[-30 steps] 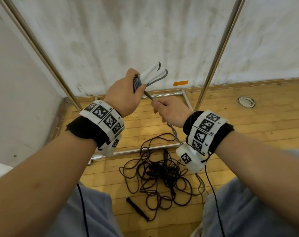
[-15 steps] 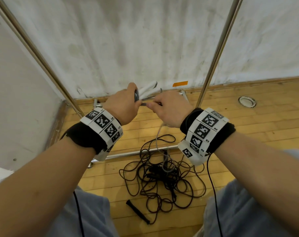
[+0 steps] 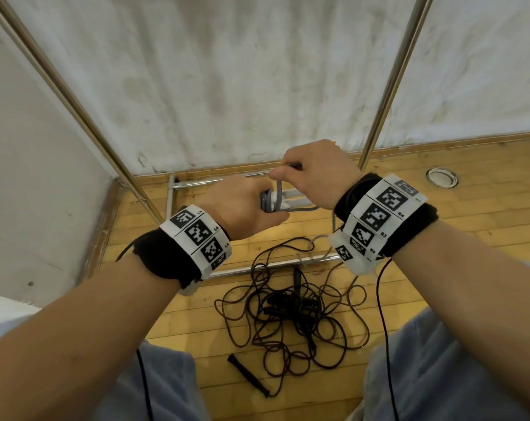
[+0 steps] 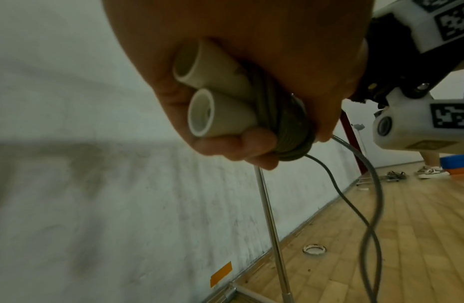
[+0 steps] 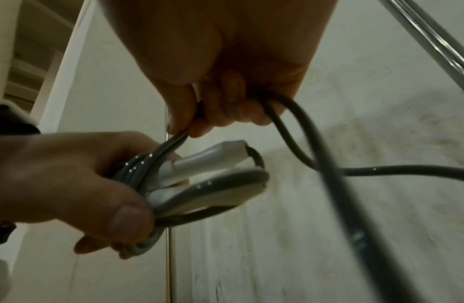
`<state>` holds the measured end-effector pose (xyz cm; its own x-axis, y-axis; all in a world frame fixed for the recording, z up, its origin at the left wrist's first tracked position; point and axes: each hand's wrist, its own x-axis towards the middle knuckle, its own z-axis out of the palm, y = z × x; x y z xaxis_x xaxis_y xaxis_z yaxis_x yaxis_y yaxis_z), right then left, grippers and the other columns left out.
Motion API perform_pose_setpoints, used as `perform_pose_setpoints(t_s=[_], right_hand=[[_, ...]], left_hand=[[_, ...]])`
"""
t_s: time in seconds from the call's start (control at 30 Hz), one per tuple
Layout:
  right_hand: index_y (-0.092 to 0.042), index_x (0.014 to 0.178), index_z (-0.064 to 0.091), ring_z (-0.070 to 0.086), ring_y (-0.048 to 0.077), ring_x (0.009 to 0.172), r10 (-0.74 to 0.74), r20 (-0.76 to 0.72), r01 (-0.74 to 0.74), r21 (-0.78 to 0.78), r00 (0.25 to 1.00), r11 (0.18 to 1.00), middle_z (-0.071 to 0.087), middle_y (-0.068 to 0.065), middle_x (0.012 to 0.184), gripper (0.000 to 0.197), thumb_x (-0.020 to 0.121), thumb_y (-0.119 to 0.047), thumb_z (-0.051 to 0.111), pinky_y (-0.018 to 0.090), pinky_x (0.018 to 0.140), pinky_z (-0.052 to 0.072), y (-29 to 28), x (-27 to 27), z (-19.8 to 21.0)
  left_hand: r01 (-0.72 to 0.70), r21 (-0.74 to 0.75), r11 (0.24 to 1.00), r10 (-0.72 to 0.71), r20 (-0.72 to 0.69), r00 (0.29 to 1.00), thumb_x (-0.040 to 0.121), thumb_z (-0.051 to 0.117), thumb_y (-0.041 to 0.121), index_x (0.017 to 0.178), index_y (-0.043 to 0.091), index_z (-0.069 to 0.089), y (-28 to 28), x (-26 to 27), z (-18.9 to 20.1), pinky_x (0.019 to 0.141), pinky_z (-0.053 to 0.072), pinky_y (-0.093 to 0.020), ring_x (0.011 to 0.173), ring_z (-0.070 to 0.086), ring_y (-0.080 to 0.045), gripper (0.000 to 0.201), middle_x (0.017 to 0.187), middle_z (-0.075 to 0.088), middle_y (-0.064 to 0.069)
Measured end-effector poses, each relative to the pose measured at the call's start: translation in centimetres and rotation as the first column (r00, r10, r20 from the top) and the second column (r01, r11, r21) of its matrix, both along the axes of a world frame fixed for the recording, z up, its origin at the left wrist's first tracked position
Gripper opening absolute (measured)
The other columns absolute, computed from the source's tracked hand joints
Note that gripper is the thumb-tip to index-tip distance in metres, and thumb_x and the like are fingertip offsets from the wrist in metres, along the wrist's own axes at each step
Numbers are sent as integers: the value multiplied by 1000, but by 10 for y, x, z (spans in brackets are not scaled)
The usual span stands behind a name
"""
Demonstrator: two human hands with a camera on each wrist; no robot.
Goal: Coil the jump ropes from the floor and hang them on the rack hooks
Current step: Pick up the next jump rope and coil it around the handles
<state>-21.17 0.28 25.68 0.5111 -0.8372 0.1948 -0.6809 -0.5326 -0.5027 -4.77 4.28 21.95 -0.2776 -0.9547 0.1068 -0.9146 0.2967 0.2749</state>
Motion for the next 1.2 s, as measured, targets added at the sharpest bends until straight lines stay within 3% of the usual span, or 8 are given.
perform_pose_setpoints(t_s=[0.23, 0.4, 0.5, 0.6, 0.63, 0.73, 1.0, 1.2], right_hand=[[-8, 75, 68, 41, 12, 52, 27, 19, -28, 29, 999, 999, 47, -3, 55, 38, 85, -43, 61, 25, 49, 31, -2, -1, -2], [-9, 56, 60, 29, 9, 40, -63, 189, 0, 315, 980, 949, 31, -5, 43, 47, 75, -50, 69, 18, 40, 27, -16, -15, 3], [-16, 62, 66, 46, 10, 45, -74, 333, -118, 520, 940, 846, 57, 3, 56, 35, 74, -48, 66, 20, 48, 39, -14, -16, 5], [-2, 106, 62, 60, 31, 65, -140, 396, -87, 502, 907, 861, 65, 29, 99, 27, 96, -24, 50, 39, 59, 48, -4, -4, -1], [-7, 100, 61, 54, 33, 55, -182, 448, -88, 518, 875, 851, 66, 27, 84, 22, 99, -20, 44, 46, 54, 41, 0, 0, -5], [-16, 69, 48, 32, 8, 37, -248, 565, -135, 550, 787, 824, 43, -10, 43, 31, 98, -20, 41, 27, 44, 26, 1, 12, -18], [-20, 92, 51, 44, 5, 58, -76, 397, 19, 146, 915, 989, 50, -8, 69, 15, 98, -15, 38, 21, 54, 33, 19, 30, -34], [-12, 100, 60, 56, 21, 81, -140, 360, 8, 343, 922, 939, 62, 4, 88, 15, 95, -11, 46, 35, 73, 44, 15, 34, -36]], left_hand=[[41, 4, 999, -41, 103, 994, 84, 43, 62, 64, 30, 34, 6, -9, 2, 53, 42, -30, 53, 47, -12, 39, 56, 47, 8], [130, -46, 990, -136, -179, 974, 87, 61, 42, 77, 22, 58, 14, -3, 19, 52, 39, -30, 53, 51, -13, 23, 59, 55, 5], [100, -4, 995, -91, -454, 886, 83, 61, 40, 90, 30, 67, 18, -4, 30, 53, 45, -24, 55, 57, -6, 13, 65, 65, 8], [-5, 29, 1000, 22, -650, 760, 81, 58, 42, 90, 22, 66, 19, -10, 35, 56, 53, -43, 59, 60, -22, 23, 74, 68, -6], [-43, 28, 999, 51, -670, 740, 81, 57, 42, 91, 15, 65, 18, -11, 36, 58, 52, -49, 63, 60, -30, 31, 77, 67, -14], [-155, 33, 987, 135, -684, 717, 81, 55, 45, 91, 10, 64, 15, -13, 37, 61, 52, -54, 67, 60, -34, 37, 76, 65, -13], [-264, 55, 963, 227, -696, 681, 93, 57, 36, 90, 11, 54, 4, 0, 37, 43, 48, -33, 48, 58, -21, 25, 71, 60, -4], [-185, 73, 980, 188, -645, 741, 95, 55, 31, 109, 14, 55, 6, -4, 32, 59, 51, -44, 65, 57, -23, 23, 84, 61, -6]])
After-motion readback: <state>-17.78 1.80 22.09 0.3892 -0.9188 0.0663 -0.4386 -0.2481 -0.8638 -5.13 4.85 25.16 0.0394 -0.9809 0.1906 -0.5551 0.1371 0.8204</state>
